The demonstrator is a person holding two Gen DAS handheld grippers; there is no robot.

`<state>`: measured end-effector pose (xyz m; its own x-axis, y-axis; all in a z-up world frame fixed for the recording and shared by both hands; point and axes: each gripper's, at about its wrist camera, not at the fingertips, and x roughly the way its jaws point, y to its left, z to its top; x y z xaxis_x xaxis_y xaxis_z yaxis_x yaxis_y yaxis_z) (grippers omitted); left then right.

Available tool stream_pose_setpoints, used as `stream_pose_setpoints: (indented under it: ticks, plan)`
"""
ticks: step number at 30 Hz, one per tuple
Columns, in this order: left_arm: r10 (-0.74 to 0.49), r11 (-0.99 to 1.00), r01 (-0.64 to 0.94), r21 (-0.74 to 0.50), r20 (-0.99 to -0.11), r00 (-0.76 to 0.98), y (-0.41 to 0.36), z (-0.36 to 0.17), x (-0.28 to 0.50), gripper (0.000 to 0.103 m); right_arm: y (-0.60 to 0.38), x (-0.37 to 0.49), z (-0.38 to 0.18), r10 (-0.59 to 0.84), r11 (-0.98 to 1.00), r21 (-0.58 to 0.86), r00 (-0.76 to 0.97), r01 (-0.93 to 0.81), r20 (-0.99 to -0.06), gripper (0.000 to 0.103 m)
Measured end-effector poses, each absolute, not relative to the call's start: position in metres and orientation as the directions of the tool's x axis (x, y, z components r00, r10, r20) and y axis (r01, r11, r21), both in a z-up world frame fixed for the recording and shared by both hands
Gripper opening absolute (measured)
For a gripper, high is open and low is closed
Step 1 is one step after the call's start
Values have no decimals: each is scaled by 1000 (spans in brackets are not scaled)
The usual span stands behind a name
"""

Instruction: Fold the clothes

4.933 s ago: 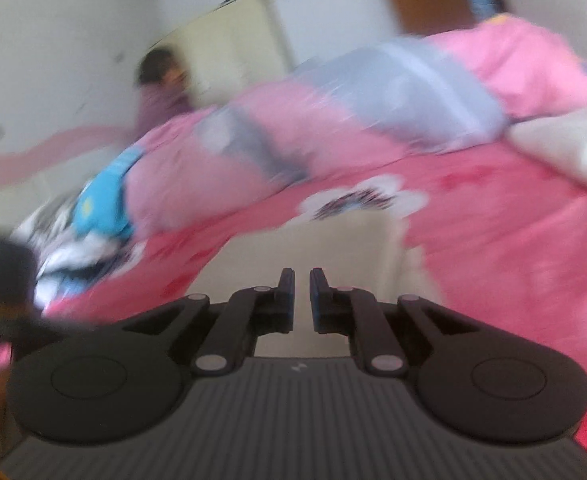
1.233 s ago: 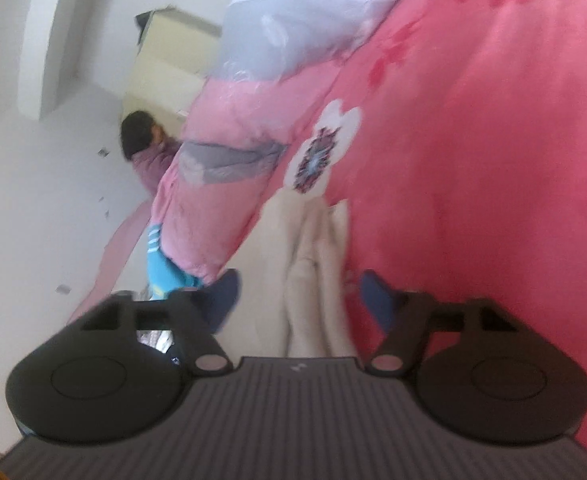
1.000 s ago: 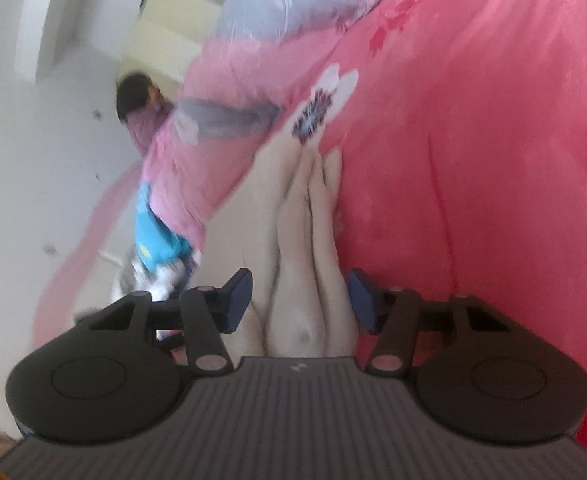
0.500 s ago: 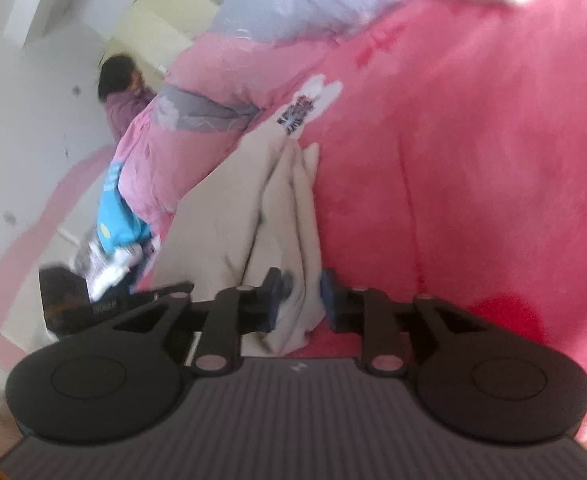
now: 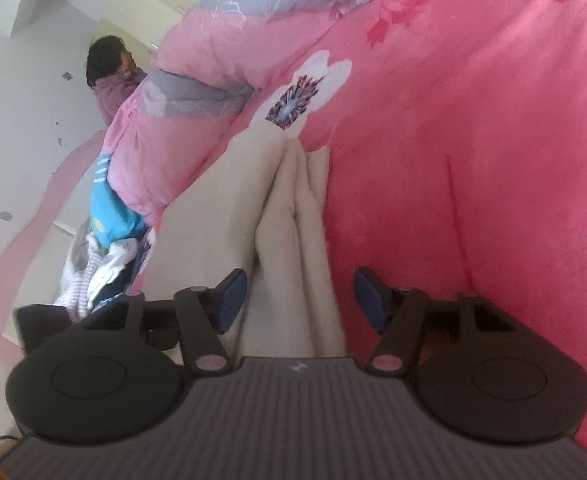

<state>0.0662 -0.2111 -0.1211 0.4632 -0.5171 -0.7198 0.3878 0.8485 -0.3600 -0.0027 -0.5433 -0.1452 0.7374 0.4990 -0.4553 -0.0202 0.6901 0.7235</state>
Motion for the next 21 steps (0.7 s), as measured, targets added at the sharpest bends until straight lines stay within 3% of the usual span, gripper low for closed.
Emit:
stream_pose_setpoints:
  ticks: [1,3,5,10,14,18,21]
  plan:
    - [-518,848,390,-360,-719,463,-211,-121,66,103,-544,-6,-146,506,670,743,739,-11,-445,10]
    - [-520,846,393,-359,-719,462,-210,-121,66,103,-539,-15,-141,498,670,742,744,-5,-444,8]
    - [-521,846,395,-359,-718,463,-210,-122,66,103,-530,-20,-135,449,736,677,748,0,-488,8]
    - [-521,846,394,-360,-718,462,-210,-121,66,103,-532,-22,-121,361,792,609,769,45,-527,30]
    - [-522,845,393,-362,-717,463,-210,-121,66,103,-534,-16,-96,284,837,546,822,40,-494,30]
    - [-522,845,392,-363,-716,463,-210,-121,65,103,-521,12,-99,300,868,495,827,-31,-475,25]
    - [-523,845,391,-365,-715,464,-210,-121,65,103,-508,38,-131,301,897,440,769,-29,-563,22]
